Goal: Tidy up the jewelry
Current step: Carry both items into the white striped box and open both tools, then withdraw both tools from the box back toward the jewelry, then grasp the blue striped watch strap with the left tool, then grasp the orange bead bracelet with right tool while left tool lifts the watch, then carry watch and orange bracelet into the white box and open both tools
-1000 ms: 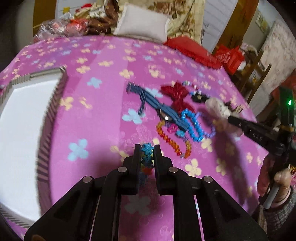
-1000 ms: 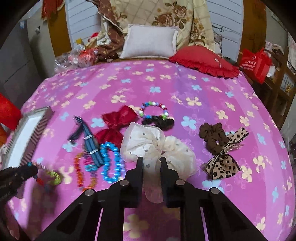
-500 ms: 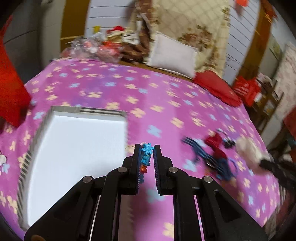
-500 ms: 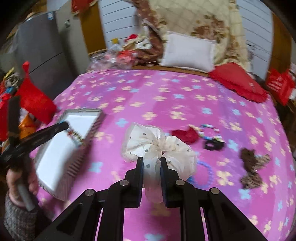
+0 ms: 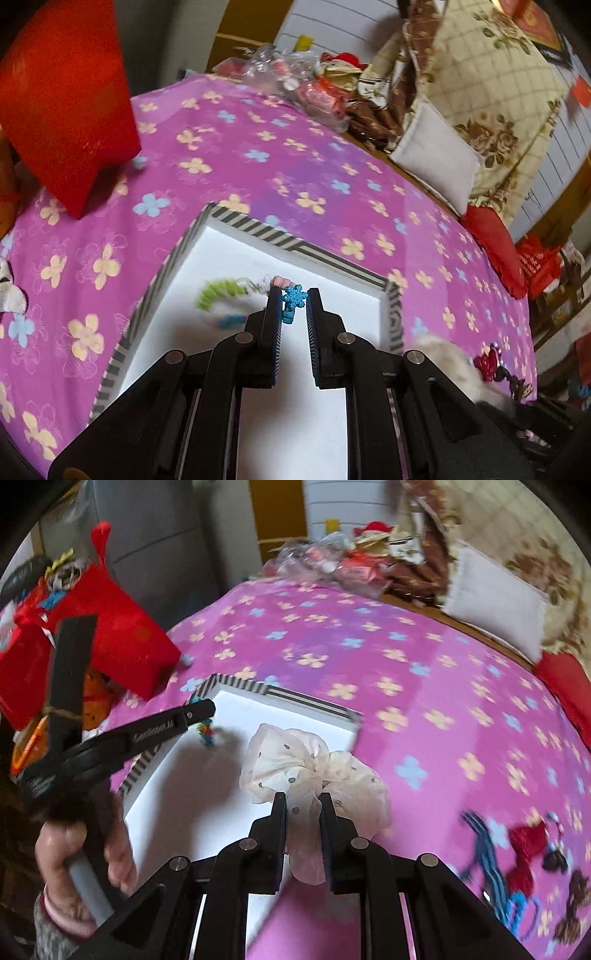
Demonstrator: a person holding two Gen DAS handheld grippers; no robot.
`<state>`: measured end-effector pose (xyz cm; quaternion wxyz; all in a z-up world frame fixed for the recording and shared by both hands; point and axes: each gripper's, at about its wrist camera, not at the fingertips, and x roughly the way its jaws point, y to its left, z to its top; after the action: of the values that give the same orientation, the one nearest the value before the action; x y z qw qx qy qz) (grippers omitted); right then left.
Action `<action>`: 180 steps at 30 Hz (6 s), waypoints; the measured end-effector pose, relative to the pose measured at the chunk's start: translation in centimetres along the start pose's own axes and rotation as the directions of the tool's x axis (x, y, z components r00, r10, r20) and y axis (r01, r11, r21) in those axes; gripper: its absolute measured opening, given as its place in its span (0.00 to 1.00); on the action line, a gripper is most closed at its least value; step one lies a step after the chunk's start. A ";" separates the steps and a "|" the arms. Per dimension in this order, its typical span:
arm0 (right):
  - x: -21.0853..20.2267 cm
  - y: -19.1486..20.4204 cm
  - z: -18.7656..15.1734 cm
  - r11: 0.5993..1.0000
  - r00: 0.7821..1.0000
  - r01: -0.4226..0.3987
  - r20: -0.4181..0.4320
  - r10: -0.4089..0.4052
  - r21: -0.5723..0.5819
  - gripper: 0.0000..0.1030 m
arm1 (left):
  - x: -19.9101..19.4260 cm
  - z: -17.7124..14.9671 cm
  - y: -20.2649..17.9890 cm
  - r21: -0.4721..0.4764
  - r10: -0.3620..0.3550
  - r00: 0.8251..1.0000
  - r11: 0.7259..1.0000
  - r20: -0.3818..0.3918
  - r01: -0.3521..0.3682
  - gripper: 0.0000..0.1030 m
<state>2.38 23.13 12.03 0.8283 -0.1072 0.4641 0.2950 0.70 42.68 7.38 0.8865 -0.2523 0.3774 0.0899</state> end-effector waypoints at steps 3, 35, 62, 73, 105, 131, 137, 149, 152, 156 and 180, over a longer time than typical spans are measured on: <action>3.3 1.5 1.4 1.000 0.999 -0.001 -0.036 0.000 -0.011 0.15 | 0.6 0.4 1.6 -0.039 0.020 1.000 0.999 0.000 -0.020 0.11; -8.3 -11.9 -14.9 0.963 0.988 0.141 0.031 -0.152 0.230 0.46 | -4.9 -3.4 -3.5 0.130 0.047 0.995 0.990 0.083 -0.058 0.44; -14.7 -26.5 -31.7 0.846 0.967 0.172 0.079 -0.244 0.505 0.46 | 10.5 -13.5 -28.0 0.300 -0.006 0.944 0.947 -0.331 0.111 0.51; -13.5 -27.1 -32.2 0.834 0.971 0.178 0.047 -0.236 0.522 0.46 | 9.3 -15.4 -28.6 0.432 0.064 0.960 0.900 -0.272 0.062 0.10; -2.4 -16.0 -19.4 0.950 0.972 0.229 0.002 -0.235 0.215 0.33 | 5.4 -16.1 -20.3 0.362 -0.145 0.938 0.895 -0.315 0.260 0.06; -4.2 -14.3 -18.5 0.947 0.970 0.244 -0.063 -0.236 0.209 0.28 | -6.8 -8.6 -13.5 0.215 -0.372 0.923 0.898 -0.096 0.384 0.03; -1.7 -13.8 -17.3 0.958 0.973 0.227 -0.083 -0.216 0.172 0.28 | -7.5 -6.9 -10.0 0.137 -0.373 0.926 0.915 -0.064 0.378 0.03; -3.2 -13.2 -16.1 0.958 0.991 0.136 -0.053 -0.126 0.252 0.08 | -11.6 -4.7 -4.8 0.058 -0.383 0.922 0.923 0.058 0.380 0.03; -5.1 -12.1 -15.1 0.963 0.993 0.118 -0.017 -0.118 0.243 0.08 | -12.8 -4.4 -3.9 0.056 -0.363 0.926 0.932 0.102 0.359 0.03; -7.5 -10.6 -13.4 0.966 0.995 0.086 0.027 -0.095 0.245 0.08 | -13.5 -4.2 -2.3 0.043 -0.290 0.947 0.957 0.138 0.287 0.03; -3.0 4.8 -2.9 0.996 0.997 -0.075 0.018 0.074 0.044 0.08 | -6.9 -3.1 5.6 -0.141 0.001 1.000 0.990 0.019 0.002 0.03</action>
<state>-3.70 24.52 13.38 0.8226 -0.0689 0.4677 0.3161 -8.02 46.09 8.31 0.8701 -0.3134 0.3614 0.1184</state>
